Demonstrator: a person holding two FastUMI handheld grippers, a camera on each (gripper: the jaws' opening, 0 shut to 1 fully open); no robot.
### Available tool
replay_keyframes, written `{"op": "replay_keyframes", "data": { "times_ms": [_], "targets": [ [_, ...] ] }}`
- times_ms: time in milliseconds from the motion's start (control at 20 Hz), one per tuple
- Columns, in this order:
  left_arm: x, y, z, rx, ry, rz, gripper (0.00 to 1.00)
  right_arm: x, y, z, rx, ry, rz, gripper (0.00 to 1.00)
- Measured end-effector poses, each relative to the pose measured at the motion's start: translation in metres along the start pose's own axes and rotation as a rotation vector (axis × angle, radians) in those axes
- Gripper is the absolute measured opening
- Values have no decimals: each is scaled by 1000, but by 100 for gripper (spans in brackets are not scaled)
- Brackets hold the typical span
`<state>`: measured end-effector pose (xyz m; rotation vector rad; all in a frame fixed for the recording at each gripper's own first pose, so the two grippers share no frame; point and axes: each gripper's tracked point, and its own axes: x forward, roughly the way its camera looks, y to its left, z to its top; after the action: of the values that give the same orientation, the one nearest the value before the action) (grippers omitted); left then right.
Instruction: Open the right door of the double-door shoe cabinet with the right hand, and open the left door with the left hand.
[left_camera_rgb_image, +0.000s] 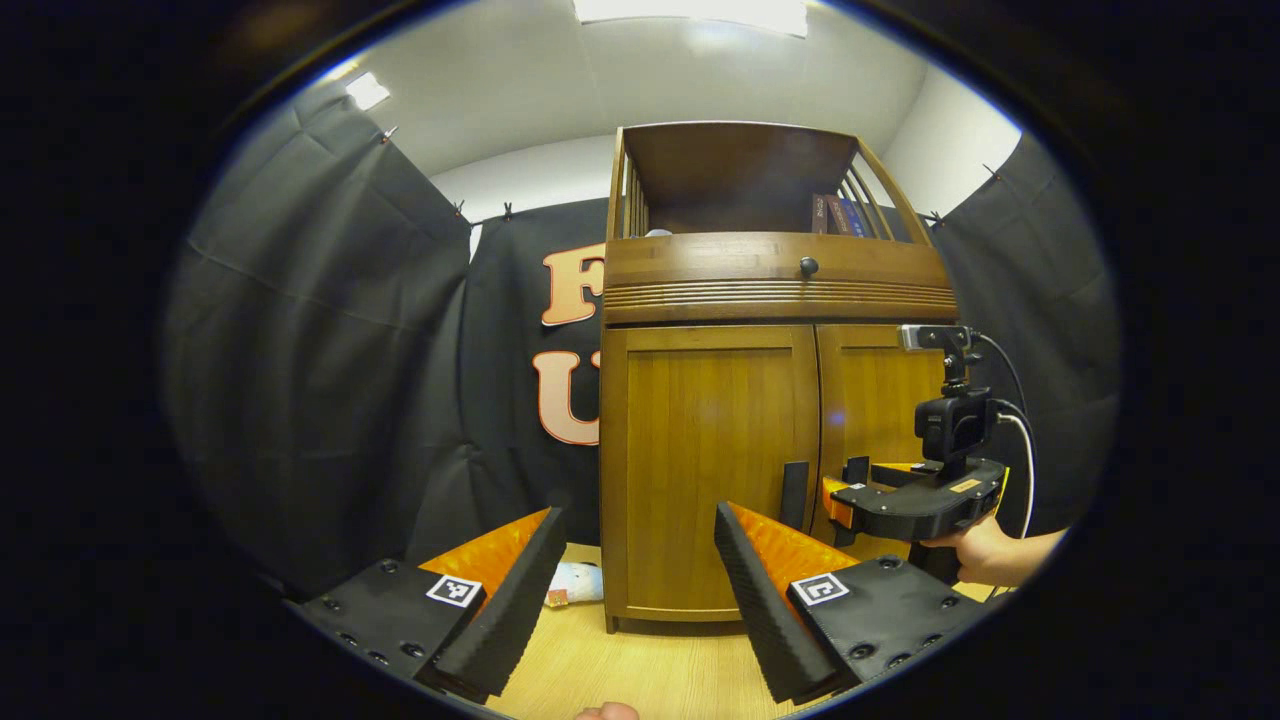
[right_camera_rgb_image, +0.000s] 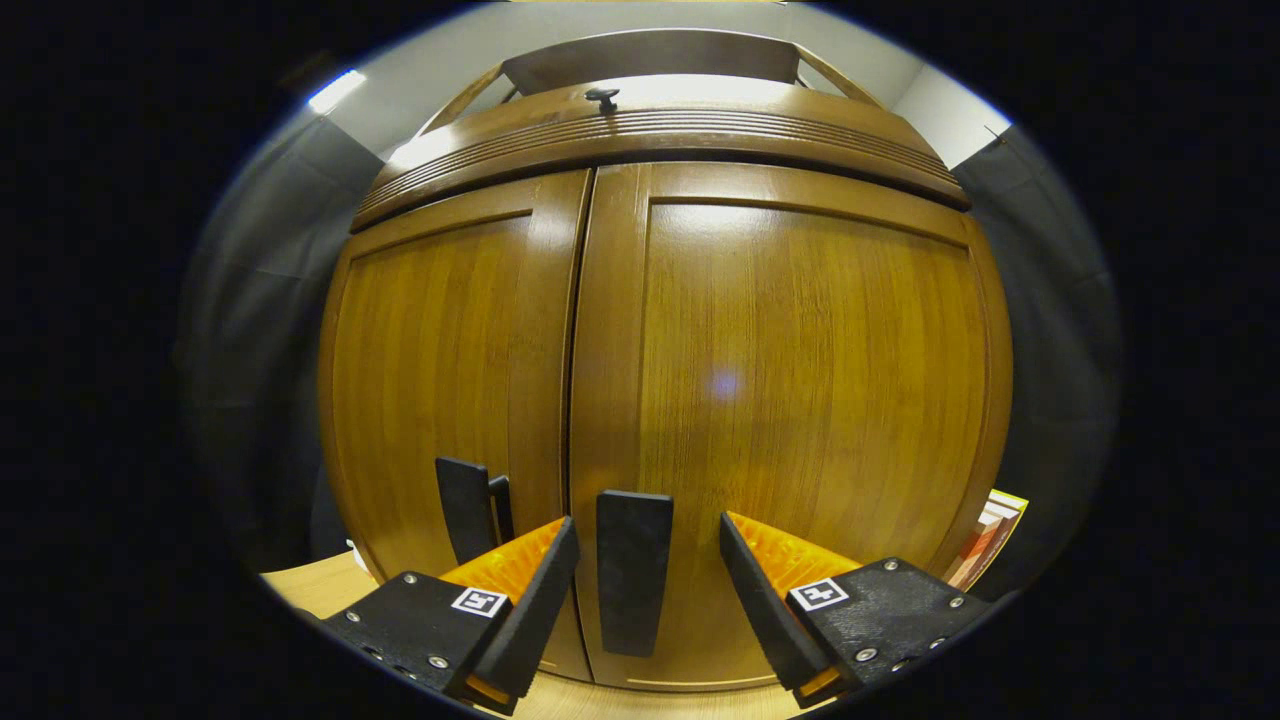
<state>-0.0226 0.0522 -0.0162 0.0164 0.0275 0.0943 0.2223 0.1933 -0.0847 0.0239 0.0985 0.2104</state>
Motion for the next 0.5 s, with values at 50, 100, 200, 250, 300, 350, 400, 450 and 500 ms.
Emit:
{"op": "replay_keyframes", "data": {
  "times_ms": [50, 100, 200, 250, 300, 350, 400, 450, 500],
  "targets": [
    [1, 1, -1, -1, 3, 2, 94, 0, 0, 1, -6, -8, -5, 94],
    [1, 2, -2, -2, 4, 4, 94, -1, -1, 0, -18, -10, -10, 87],
    [1, 1, -3, -6, 7, 0, 94, 1, -7, 0, -43, -17, -51, 86],
    [1, 2, -4, -6, 9, 0, 94, -1, -8, 0, -28, -20, -56, 84],
    [2, 3, -5, -5, 9, 0, 94, 0, -7, -2, -11, -19, -57, 77],
    [2, 3, -5, -5, 11, 0, 94, -1, -7, -2, 11, -23, -56, 77],
    [2, 3, -6, -6, 13, -1, 94, -1, -5, -5, 44, -19, -49, 65],
    [2, 2, -6, -7, 14, -2, 94, -1, -3, -7, 84, -16, -35, 63],
    [2, 1, -5, -6, 13, -3, 94, 0, 0, -9, 118, -12, -26, 61]
  ]
}}
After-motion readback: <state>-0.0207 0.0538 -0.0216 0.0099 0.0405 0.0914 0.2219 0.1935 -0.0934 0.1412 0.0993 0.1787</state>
